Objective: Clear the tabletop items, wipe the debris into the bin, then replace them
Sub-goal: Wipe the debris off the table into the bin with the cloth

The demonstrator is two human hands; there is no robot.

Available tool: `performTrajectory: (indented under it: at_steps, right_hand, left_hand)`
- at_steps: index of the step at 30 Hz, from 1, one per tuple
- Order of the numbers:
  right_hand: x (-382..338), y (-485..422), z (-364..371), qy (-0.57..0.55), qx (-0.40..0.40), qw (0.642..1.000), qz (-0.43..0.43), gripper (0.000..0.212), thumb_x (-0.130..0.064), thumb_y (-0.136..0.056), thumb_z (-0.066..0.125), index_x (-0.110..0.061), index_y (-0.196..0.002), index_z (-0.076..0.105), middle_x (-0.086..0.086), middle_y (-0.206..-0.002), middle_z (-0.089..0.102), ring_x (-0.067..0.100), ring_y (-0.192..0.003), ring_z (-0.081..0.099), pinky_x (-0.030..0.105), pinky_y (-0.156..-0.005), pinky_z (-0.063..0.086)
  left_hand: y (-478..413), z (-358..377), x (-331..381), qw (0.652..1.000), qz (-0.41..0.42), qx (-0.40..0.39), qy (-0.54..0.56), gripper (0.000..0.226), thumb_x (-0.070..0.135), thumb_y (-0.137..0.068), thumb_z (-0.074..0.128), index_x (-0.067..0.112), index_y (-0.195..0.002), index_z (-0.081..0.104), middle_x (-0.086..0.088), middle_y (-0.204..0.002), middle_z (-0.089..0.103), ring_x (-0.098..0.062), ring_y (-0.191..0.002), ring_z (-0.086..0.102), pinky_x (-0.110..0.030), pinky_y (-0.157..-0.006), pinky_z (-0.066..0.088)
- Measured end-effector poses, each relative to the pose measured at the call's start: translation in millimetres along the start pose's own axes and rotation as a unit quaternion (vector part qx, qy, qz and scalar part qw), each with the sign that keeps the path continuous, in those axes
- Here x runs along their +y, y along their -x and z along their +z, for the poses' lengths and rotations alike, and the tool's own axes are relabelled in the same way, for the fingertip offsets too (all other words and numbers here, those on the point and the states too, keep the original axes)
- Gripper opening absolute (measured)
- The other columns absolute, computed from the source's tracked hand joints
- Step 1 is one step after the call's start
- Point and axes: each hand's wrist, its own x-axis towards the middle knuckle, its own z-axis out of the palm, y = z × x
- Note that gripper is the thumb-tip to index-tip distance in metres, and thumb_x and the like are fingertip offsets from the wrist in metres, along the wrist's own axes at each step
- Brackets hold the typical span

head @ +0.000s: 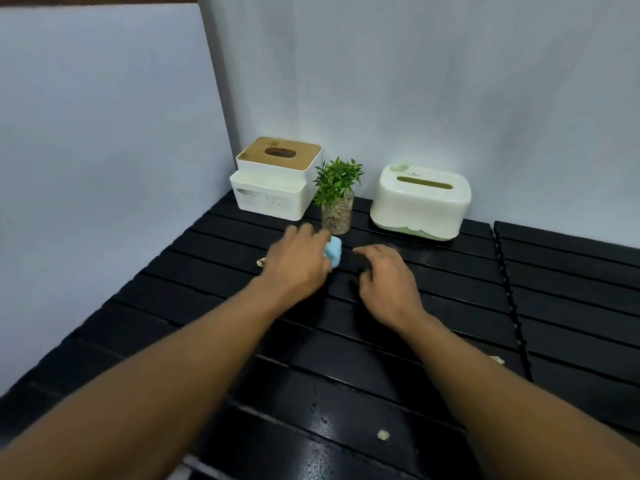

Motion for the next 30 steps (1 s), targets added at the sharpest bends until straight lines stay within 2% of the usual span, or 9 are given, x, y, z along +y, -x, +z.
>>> performTrajectory:
  at_steps: [3, 6, 10, 12, 14, 18, 24, 27, 30]
  right_hand:
    - [-4.3, 4.9, 2.0, 0.014, -0.02, 0.999, -0.038, 0.047, -0.005, -0.086, 0.047, -0.012, -0.132, 0.054, 0.005, -0.132, 0.054, 0.022, -0.131, 0.039, 0.031, -0.105, 0.035]
    - [-7.4, 9.3, 8.2, 0.043, -0.048, 0.994, -0.086, 0.049, -0.005, -0.085, 0.048, -0.011, -0.133, 0.053, 0.007, -0.136, 0.052, 0.024, -0.135, 0.036, 0.028, -0.113, 0.023]
    - [-7.0, 9.1, 11.8, 0.055, -0.053, 0.994, -0.082, 0.049, -0.01, -0.088, 0.047, -0.014, -0.136, 0.049, 0.007, -0.143, 0.047, 0.024, -0.141, 0.029, 0.03, -0.117, 0.01]
    - [-1.8, 8.6, 7.1, 0.058, -0.054, 0.995, -0.063, 0.048, -0.014, -0.09, 0.045, -0.016, -0.139, 0.046, 0.005, -0.146, 0.044, 0.022, -0.143, 0.025, 0.031, -0.118, 0.007]
    - [5.7, 8.6, 0.5, 0.074, -0.063, 0.994, -0.049, 0.049, -0.018, -0.091, 0.044, -0.017, -0.14, 0.043, 0.005, -0.148, 0.041, 0.021, -0.144, 0.022, 0.035, -0.118, 0.008]
    - [16.7, 11.1, -9.1, 0.111, -0.088, 0.989, -0.04, 0.049, -0.027, -0.093, 0.044, -0.019, -0.142, 0.042, 0.003, -0.149, 0.04, 0.021, -0.143, 0.024, 0.038, -0.118, 0.013]
    - [29.9, 18.0, -19.6, 0.072, -0.095, 0.993, -0.008, 0.048, -0.037, -0.099, 0.033, -0.019, -0.143, 0.039, 0.003, -0.149, 0.04, 0.021, -0.138, 0.033, 0.036, -0.113, 0.027]
    - [34.6, 23.9, -23.3, 0.107, -0.111, 0.988, -0.004, 0.062, -0.051, -0.095, 0.037, -0.018, -0.147, 0.031, 0.005, -0.154, 0.032, 0.022, -0.143, 0.026, 0.038, -0.117, 0.022]
    - [39.6, 32.8, -25.5, 0.156, -0.123, 0.98, 0.031, 0.089, -0.074, -0.084, 0.032, -0.015, -0.151, 0.019, 0.007, -0.159, 0.018, 0.023, -0.147, 0.012, 0.041, -0.12, 0.011]
  left_hand:
    - [-0.8, -19.2, -56.0, 0.999, 0.026, 0.043, 0.019, 0.042, 0.03, -0.087, 0.04, 0.021, -0.127, 0.049, -0.007, -0.132, 0.05, -0.028, -0.112, 0.044, -0.043, -0.082, 0.048]
    - [-0.2, -26.4, -116.5, 0.999, -0.014, 0.048, 0.02, 0.052, 0.03, -0.085, 0.035, 0.023, -0.134, 0.048, -0.007, -0.143, 0.045, -0.031, -0.119, 0.044, -0.047, -0.094, 0.045]
    - [12.2, -5.0, -167.1, 0.997, -0.028, -0.064, 0.012, 0.055, 0.033, -0.09, 0.028, 0.025, -0.144, 0.039, -0.007, -0.156, 0.03, -0.033, -0.139, 0.03, -0.045, -0.113, 0.027]
    - [17.1, 9.1, -167.3, 0.995, -0.035, -0.09, 0.028, 0.06, 0.041, -0.088, 0.027, 0.029, -0.146, 0.035, -0.002, -0.157, 0.026, -0.031, -0.144, 0.019, -0.047, -0.116, 0.018]
    - [18.2, 18.6, -159.4, 0.997, -0.044, -0.049, 0.047, 0.059, 0.046, -0.089, 0.031, 0.03, -0.145, 0.038, 0.0, -0.156, 0.029, -0.032, -0.145, 0.017, -0.048, -0.117, 0.017]
    - [18.9, 27.6, -147.9, 0.997, -0.063, -0.012, 0.039, 0.044, 0.03, -0.098, 0.038, 0.03, -0.142, 0.042, 0.003, -0.155, 0.032, -0.03, -0.145, 0.019, -0.045, -0.115, 0.024]
    - [24.4, 28.6, -124.2, 0.998, -0.056, -0.025, 0.027, 0.045, 0.031, -0.099, 0.034, 0.031, -0.143, 0.039, 0.006, -0.155, 0.031, -0.026, -0.144, 0.021, -0.047, -0.111, 0.032]
    - [27.5, 31.7, -102.8, 0.998, -0.047, -0.026, 0.022, 0.045, 0.032, -0.099, 0.033, 0.03, -0.144, 0.037, 0.005, -0.155, 0.03, -0.027, -0.144, 0.02, -0.047, -0.111, 0.032]
    - [28.7, 35.0, -78.3, 0.999, -0.028, -0.023, 0.014, 0.046, 0.03, -0.099, 0.032, 0.026, -0.144, 0.039, 0.003, -0.155, 0.031, -0.031, -0.143, 0.022, -0.046, -0.111, 0.032]
